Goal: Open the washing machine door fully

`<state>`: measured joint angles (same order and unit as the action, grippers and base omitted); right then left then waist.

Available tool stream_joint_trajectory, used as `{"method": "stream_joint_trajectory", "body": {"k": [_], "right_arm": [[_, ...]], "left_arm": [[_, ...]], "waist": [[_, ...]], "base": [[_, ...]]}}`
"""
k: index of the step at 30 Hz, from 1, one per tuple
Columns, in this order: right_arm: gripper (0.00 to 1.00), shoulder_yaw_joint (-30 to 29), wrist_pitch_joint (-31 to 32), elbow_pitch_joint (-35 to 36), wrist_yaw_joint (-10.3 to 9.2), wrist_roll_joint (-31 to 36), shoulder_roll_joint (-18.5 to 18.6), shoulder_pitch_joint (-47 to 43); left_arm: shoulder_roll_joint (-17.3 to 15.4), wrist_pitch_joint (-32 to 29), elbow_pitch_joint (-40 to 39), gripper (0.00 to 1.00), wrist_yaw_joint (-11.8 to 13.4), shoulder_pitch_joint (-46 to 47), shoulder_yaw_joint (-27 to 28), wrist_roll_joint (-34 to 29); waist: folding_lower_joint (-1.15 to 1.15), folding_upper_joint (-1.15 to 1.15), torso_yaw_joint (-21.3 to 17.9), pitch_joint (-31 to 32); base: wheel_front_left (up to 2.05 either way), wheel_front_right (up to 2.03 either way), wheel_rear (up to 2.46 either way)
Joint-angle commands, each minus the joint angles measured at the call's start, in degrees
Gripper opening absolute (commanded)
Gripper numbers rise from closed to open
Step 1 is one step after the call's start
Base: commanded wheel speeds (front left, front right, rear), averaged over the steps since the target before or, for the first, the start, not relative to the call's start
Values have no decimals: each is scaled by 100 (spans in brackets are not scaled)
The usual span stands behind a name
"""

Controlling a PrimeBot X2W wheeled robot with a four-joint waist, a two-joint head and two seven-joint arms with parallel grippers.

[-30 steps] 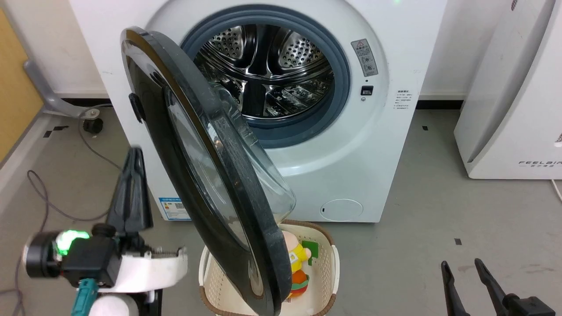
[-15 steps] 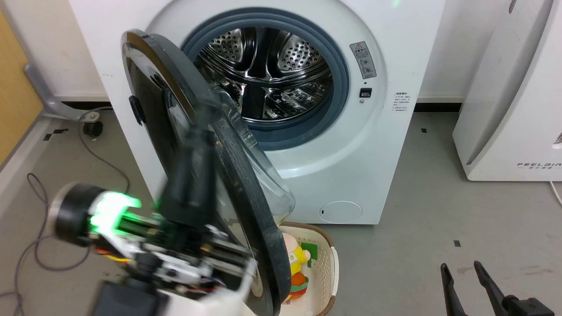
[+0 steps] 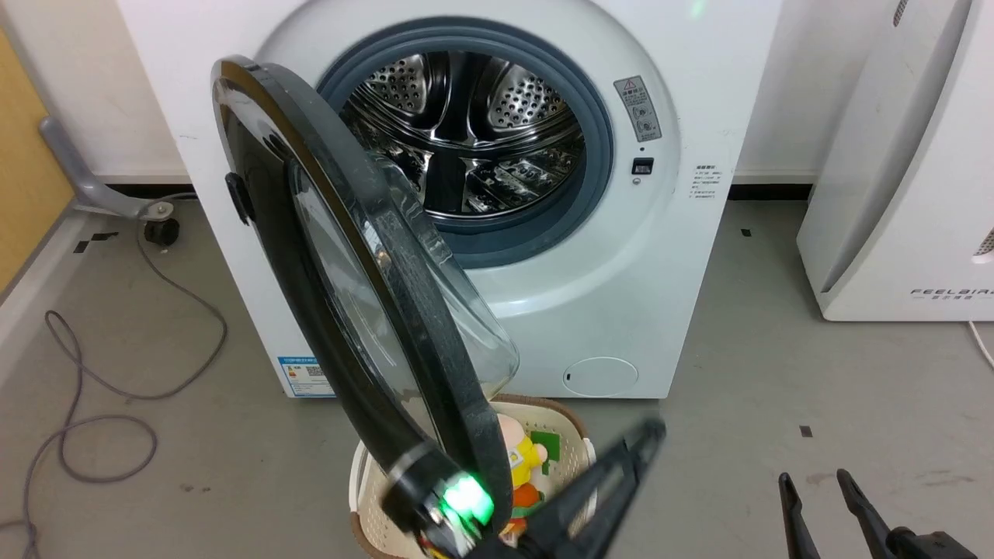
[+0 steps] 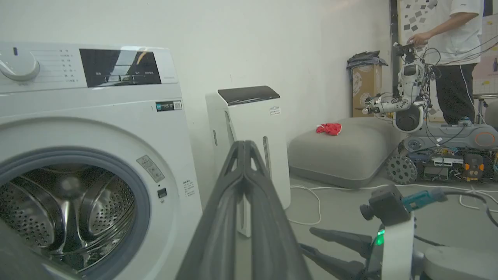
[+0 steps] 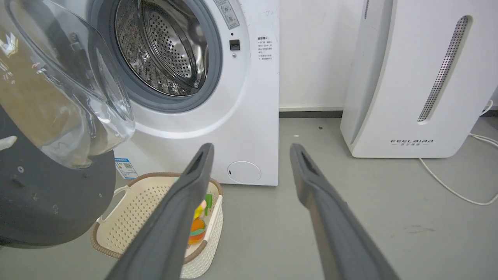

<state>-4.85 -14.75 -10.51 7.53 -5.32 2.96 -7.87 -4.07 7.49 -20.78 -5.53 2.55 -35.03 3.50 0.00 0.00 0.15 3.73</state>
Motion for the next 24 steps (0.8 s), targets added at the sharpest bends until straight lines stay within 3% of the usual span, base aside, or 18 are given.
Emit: {"method": "stream_joint_trajectory", "body": {"k": [1,10,24], "right_arm": [[100,13,-25,-24,-4,-45,-8,-48],[100,49,-25,-92,-4,-108,-8,-10],[100,118,-25,-227,-4,-137,-8,58]], "left_arm": [[-45,-194,148,0,-35,-222,-123,82],[-183,-848,1181,0,-4,-563,-267,281],[56,-297,2846,0,612,483,233,429]], "waist": [[0,0,3,-11],[0,0,53,-65],[0,0,-41,-111]], "base": [[0,0,0],[0,0,0],[0,0,0]]}}
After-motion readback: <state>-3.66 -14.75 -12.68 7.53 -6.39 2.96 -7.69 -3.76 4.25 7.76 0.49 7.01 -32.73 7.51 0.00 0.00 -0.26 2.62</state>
